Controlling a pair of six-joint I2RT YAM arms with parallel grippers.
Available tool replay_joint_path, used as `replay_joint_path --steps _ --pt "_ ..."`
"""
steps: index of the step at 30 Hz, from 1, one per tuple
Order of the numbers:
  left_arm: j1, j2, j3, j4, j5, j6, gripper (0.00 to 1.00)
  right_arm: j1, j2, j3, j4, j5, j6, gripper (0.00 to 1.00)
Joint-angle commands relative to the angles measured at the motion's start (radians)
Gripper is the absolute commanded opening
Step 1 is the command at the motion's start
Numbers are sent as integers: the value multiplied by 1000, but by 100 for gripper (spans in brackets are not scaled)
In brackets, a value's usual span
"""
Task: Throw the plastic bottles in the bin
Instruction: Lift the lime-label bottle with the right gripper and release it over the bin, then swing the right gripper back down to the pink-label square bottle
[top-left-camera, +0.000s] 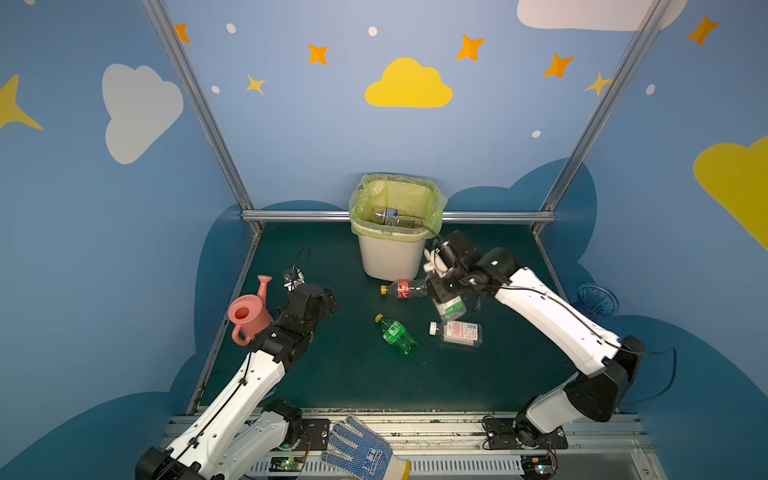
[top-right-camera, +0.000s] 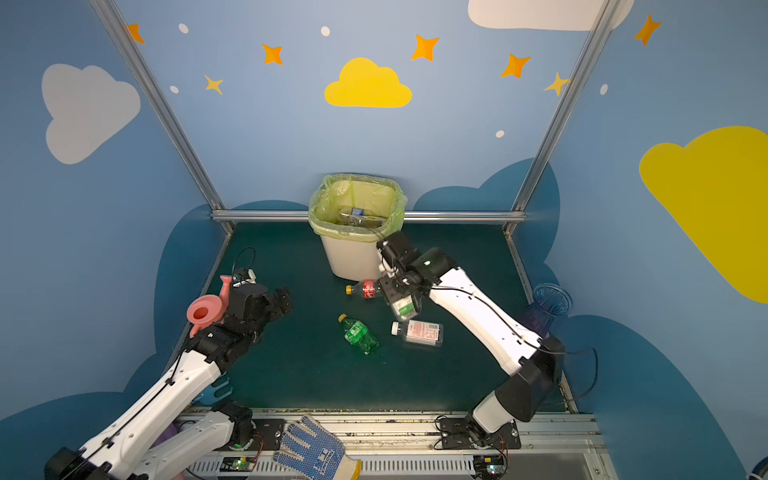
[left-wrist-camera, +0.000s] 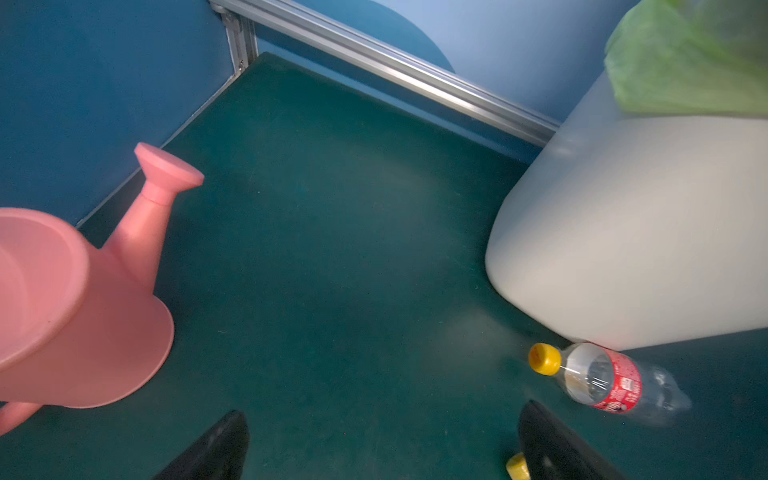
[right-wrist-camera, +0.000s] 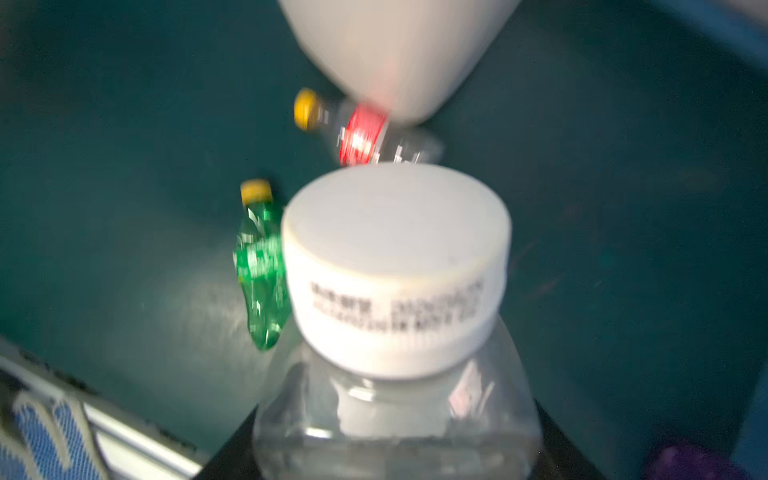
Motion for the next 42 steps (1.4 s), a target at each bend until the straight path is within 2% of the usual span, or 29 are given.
replay_joint_path --steps 1,4,7,10,15,17,20,22,23,24,28,32,35,38,42 --pt "17 12 -15 23 4 -14 100 -26 -78 192 78 139 -170 52" --pt "30 24 -38 36 13 -20 100 -44 -77 376 201 145 -253 52" --pt "42 38 -57 51 33 -21 100 -60 -56 477 328 108 -293 56" --pt "48 54 -66 54 43 -21 100 -97 18 550 378 33 -250 56" --pt "48 76 -67 44 58 -25 100 -152 273 661 278 -236 -91 59" --pt "48 82 -62 41 69 -28 100 -156 460 795 163 -327 -65 62" --pt "47 88 -51 26 73 -34 100 -160 671 1143 -16 -322 -46 68" --pt "48 89 -50 24 76 -30 100 -160 671 1223 -3 -309 -39 84" --pt "48 91 -52 24 77 -28 100 -160 616 1179 47 -296 -41 91" --pt "47 93 -52 25 76 -26 100 -159 552 1109 112 -282 -43 94" --pt "48 112 -46 23 93 -34 100 -158 226 698 410 -238 -23 98" --pt "48 145 -26 19 127 -34 100 -159 81 567 415 -185 -32 98" --pt "48 178 -6 14 150 -40 100 -169 -22 420 402 -92 2 98" --pt "47 206 0 20 170 -40 100 -216 -138 204 401 -10 134 98" --pt "47 223 -1 30 173 -34 100 -323 -285 -135 359 -30 410 98"
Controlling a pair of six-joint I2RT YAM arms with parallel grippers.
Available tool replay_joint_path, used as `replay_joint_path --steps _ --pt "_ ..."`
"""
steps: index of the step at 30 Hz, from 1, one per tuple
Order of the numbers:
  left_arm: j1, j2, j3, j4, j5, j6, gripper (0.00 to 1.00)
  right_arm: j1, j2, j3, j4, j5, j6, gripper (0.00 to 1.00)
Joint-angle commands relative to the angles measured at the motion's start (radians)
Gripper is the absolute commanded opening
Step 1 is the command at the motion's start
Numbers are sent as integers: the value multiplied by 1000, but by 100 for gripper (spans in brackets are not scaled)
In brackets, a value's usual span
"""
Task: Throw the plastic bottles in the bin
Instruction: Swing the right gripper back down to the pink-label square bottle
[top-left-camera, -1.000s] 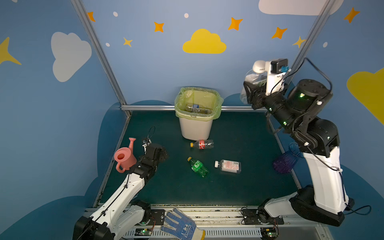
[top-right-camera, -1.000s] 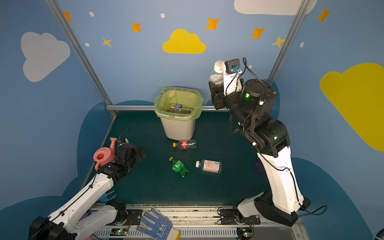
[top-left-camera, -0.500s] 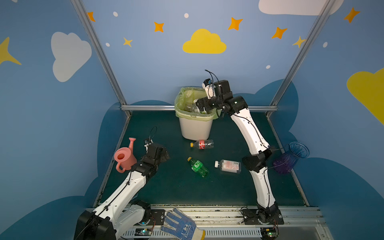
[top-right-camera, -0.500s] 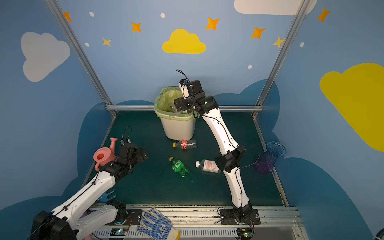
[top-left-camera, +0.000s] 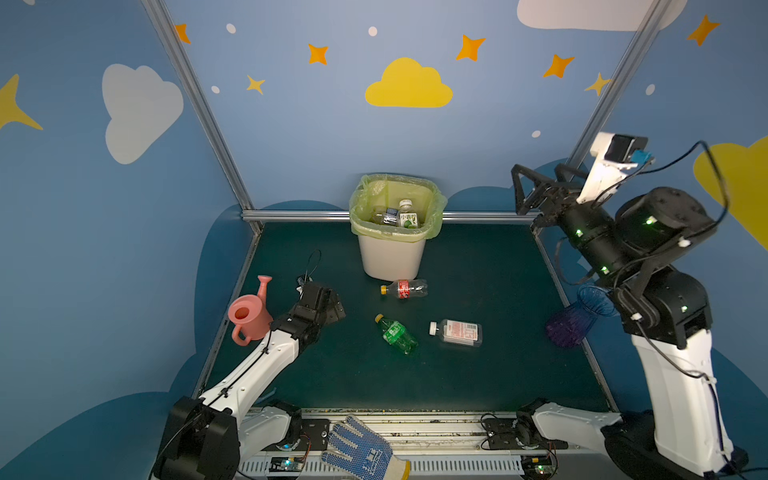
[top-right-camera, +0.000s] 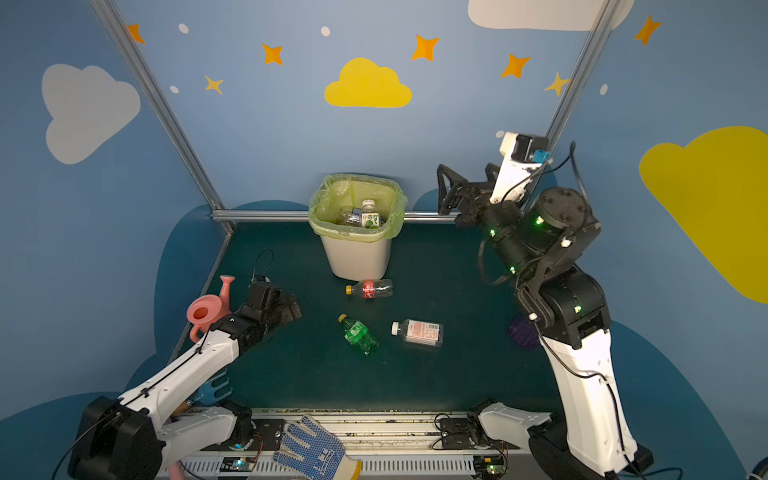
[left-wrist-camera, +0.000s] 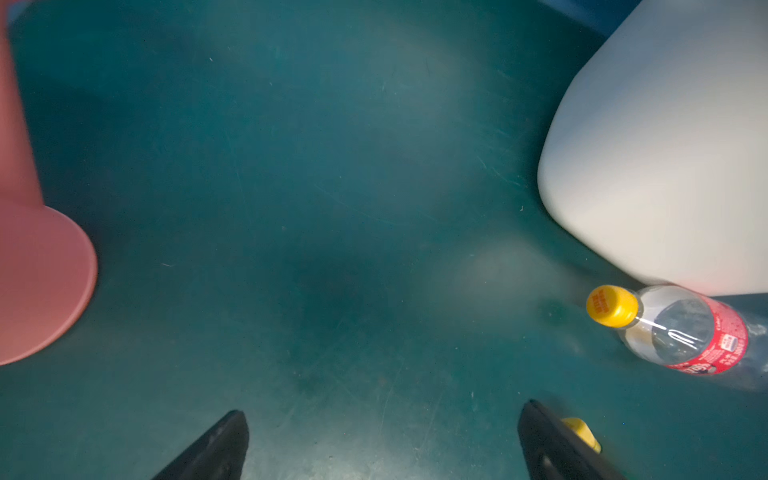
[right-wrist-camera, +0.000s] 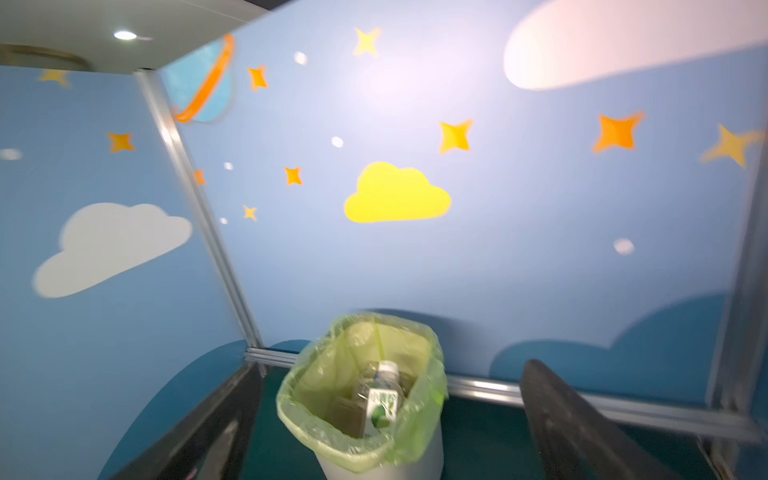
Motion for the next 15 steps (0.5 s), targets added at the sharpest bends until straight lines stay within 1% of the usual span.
replay_joint_path --steps 1,4,7,11,15 --pt "2 7 19 0 8 4 100 -74 27 -271 -147 13 289 98" --pt "0 11 19 0 2 20 100 -141 -44 -463 -217 -30 474 98" --pt "-4 13 29 -15 -12 24 100 -184 -96 -635 -269 -85 647 98" --pt "-12 13 29 -18 -37 8 100 -213 -138 -821 -254 -180 823 98" --pt "-21 18 38 -44 -79 -27 100 -209 -120 -970 -171 -317 978 98"
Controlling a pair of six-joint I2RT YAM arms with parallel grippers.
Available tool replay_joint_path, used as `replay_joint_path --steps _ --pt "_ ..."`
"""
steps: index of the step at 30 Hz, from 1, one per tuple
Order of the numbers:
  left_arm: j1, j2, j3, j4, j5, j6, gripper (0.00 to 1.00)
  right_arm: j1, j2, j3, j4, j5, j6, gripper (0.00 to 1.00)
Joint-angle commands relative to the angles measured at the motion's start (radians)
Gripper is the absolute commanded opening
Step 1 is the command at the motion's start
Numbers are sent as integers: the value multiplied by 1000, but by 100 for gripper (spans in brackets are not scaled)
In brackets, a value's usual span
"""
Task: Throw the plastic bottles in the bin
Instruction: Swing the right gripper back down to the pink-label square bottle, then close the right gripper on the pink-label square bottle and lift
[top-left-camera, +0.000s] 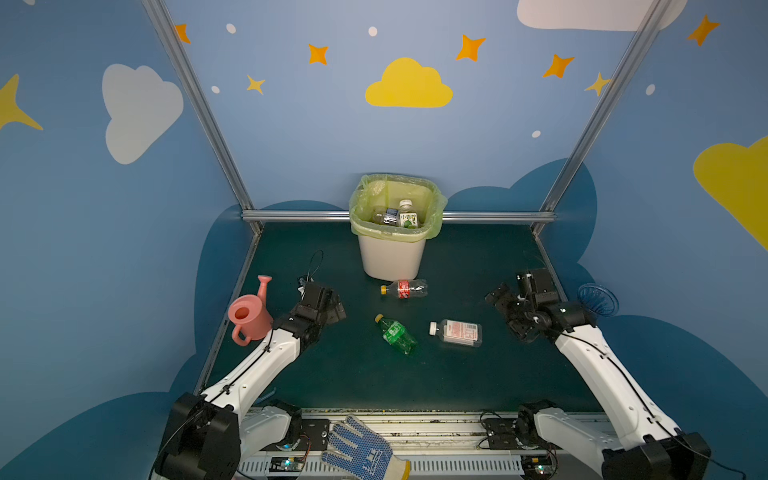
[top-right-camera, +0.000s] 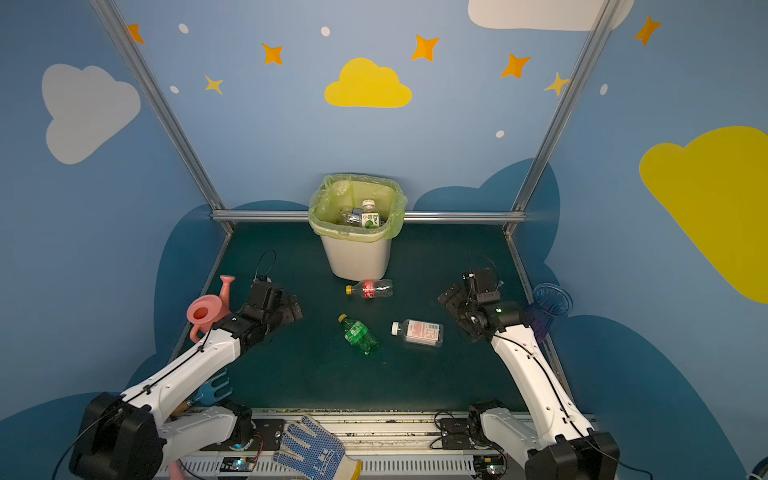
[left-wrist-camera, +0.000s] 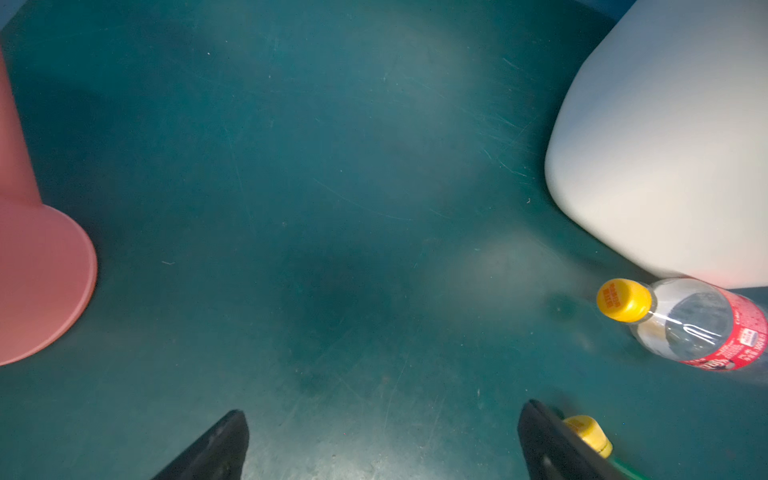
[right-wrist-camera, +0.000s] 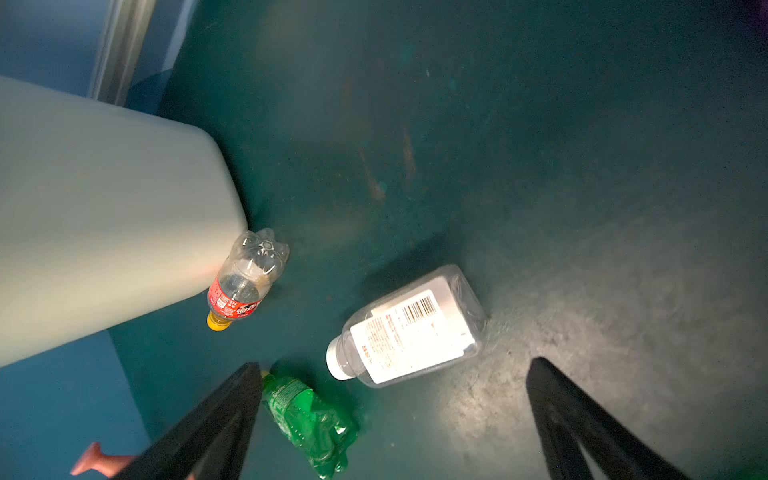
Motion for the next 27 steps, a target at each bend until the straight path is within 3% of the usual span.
replay_joint_path --steps 1,7,15,27 --pt "-9 12 35 -34 -55 -29 100 7 27 -83 70 -145 213 98" --pt "-20 35 37 -39 -72 -23 100 76 110 -103 98 -141 330 98" --pt "-23 63 37 -35 -69 -18 100 126 224 -73 141 -114 380 98" --pt "-23 76 43 -53 -87 -3 100 120 424 -15 167 -122 349 98"
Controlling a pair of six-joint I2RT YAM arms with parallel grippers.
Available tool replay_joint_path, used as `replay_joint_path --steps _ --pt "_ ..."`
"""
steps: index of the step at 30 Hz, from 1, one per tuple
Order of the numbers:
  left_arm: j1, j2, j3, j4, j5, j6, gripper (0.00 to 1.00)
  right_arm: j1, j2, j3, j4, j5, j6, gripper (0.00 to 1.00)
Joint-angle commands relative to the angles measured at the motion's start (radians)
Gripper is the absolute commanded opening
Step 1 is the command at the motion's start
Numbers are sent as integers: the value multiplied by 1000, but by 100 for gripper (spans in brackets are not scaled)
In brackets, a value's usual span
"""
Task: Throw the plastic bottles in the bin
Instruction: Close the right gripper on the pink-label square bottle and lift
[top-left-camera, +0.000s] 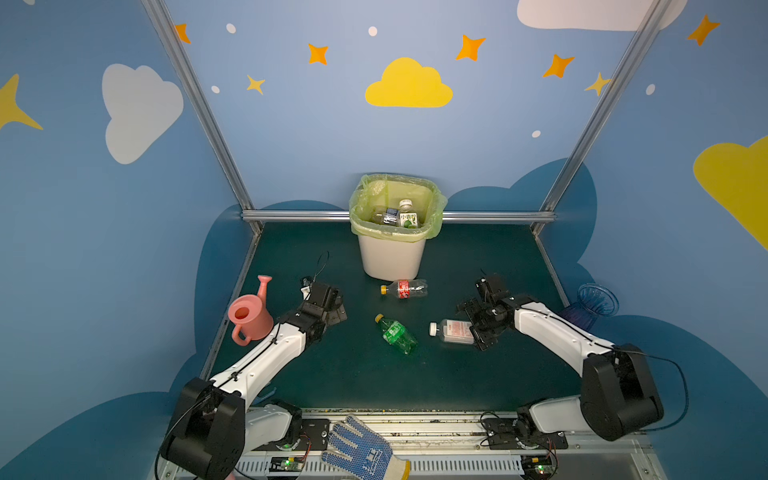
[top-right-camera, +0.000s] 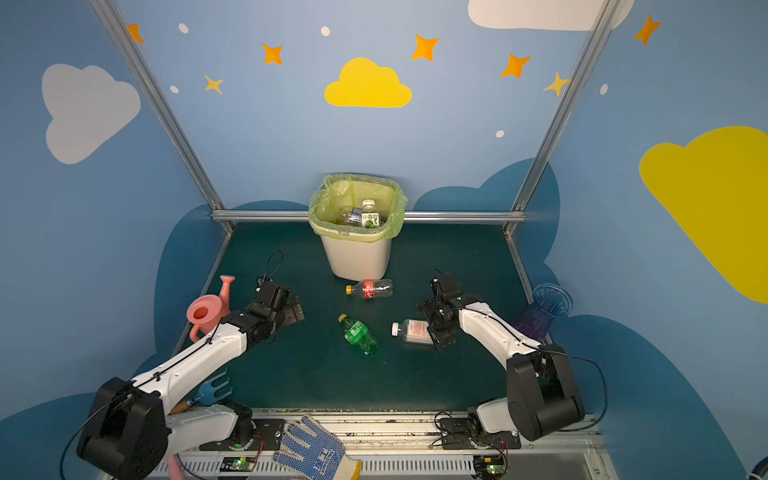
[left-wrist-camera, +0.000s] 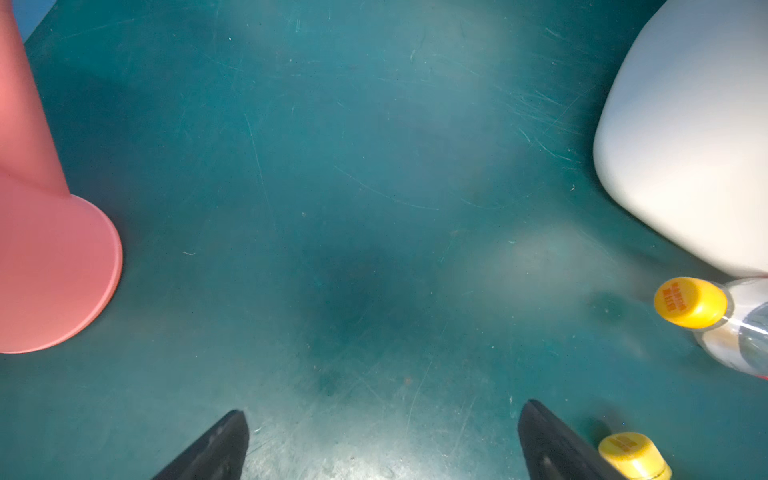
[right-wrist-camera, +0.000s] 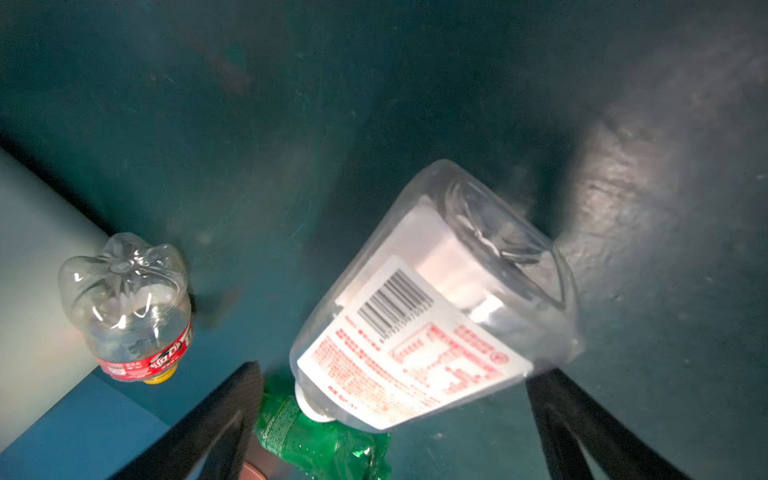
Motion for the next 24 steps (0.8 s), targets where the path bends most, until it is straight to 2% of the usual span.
replay_joint_path --steps 1,7,13,20,24 --pt "-2 8 27 -33 -29 9 100 -7 46 22 0 -2 -7 98" --pt "-2 4 25 -49 -42 10 100 -11 97 38 19 7 -57 96" --pt "-2 -7 18 -53 -47 5 100 -23 122 49 34 4 -117 90" --pt "-3 -9 19 -65 -62 5 100 -44 208 93 50 -67 -216 81" --pt "-2 -17 19 -74 -75 4 100 -45 217 113 46 -74 -243 72"
